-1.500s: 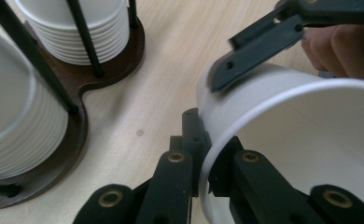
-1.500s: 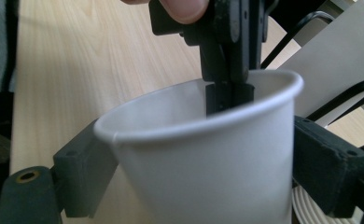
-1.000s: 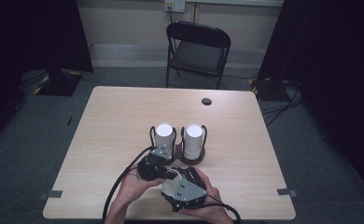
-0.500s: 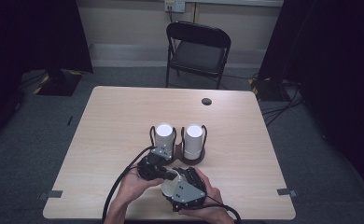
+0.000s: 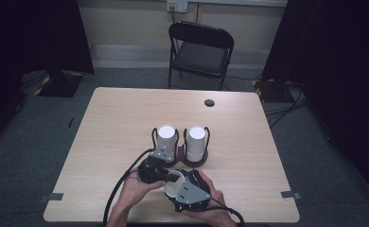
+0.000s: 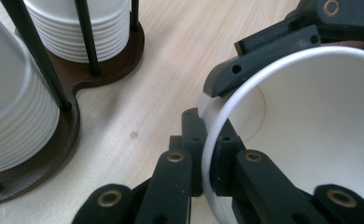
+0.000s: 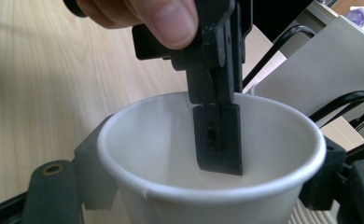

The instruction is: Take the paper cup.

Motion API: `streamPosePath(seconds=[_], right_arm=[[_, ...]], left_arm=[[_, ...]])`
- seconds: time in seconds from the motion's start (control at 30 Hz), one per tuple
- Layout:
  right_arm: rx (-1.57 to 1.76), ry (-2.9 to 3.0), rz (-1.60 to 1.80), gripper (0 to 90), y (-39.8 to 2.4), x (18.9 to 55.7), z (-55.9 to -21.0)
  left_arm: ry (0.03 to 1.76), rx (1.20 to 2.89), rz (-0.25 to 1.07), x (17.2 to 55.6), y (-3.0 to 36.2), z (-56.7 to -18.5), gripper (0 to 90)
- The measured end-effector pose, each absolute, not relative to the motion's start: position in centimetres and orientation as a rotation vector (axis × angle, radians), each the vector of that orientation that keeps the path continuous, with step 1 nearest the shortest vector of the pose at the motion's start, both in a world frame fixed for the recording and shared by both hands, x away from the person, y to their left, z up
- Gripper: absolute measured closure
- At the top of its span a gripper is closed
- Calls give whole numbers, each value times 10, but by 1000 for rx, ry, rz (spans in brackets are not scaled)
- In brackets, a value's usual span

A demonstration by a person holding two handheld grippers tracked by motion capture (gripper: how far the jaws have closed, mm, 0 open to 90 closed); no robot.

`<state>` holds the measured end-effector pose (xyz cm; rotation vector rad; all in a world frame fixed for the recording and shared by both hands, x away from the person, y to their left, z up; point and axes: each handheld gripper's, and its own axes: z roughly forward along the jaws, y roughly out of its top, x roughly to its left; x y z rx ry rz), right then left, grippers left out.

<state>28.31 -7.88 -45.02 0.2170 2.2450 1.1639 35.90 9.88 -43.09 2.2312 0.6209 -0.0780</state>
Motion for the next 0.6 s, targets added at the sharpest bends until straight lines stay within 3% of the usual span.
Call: streamPosePath(seconds=[0.6], right_arm=[[347, 2201, 1223, 237, -90, 291, -446]], left_arm=[[638, 2059, 25, 355, 108, -430, 738]])
